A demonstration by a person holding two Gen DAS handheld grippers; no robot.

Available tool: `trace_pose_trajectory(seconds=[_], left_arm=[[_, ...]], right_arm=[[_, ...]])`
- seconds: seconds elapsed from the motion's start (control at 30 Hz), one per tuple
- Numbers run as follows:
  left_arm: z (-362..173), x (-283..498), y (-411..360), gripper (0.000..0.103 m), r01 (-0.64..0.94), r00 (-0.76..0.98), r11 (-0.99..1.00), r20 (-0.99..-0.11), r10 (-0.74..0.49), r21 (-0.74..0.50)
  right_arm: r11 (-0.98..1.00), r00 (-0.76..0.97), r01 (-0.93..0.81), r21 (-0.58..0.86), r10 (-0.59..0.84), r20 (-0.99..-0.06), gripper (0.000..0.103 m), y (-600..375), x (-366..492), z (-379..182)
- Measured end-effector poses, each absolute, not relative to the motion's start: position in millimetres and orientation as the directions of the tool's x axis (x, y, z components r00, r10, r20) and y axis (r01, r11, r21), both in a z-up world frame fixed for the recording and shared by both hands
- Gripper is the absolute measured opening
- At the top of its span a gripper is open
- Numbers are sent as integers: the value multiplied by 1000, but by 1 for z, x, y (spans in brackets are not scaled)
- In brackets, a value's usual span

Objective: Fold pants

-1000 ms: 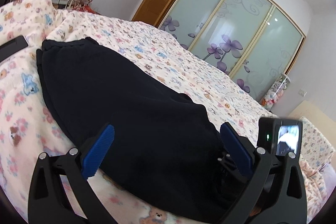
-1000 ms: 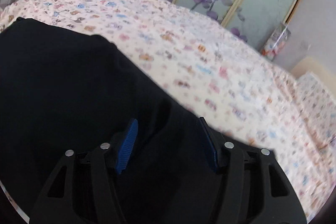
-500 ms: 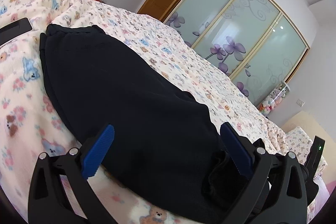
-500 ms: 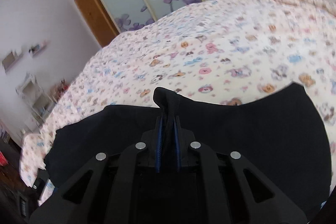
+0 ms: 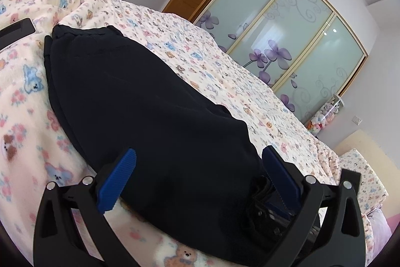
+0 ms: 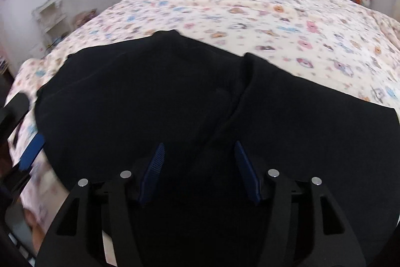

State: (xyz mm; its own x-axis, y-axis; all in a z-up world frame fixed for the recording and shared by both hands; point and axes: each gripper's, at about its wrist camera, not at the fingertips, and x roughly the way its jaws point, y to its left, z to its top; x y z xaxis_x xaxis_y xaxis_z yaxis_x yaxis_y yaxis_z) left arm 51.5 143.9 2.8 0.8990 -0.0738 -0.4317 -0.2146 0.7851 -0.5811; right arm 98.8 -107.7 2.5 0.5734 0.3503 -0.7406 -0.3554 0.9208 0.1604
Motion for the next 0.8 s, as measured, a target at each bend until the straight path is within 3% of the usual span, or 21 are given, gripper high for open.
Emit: trace_pose_trajectory(seconds=[0.17,0.33,0.53,0.6,0.73,0.8], left_arm=[[2,49,148,101,-221,903,768,-423,-72,-602],[2,50,147,101,-221,898,775,-433,-75,-593],[0,52,147,101,-223,893,765,-441,-88,-604],[-1,52,147,101,-224,892,764,-444,-90,-605],[-2,53,149,101,-227,889,756,-447,-96,-614],[-3,53,149,101,-229,888,752,-450,-99,-618]], right_arm=[[917,645,-397,-39,248,-723,56,-107,73,4],[909,638,-411,-74,229,-735,54,-99,75,-3],[901,594,-434,10,295,-748,35,-105,83,-12],[906,577,-412,100,344,-741,25,-116,85,-9],[876,539,-322,358,481,-692,14,-151,96,-8],[866,541,-298,401,499,-677,12,-159,97,-6]])
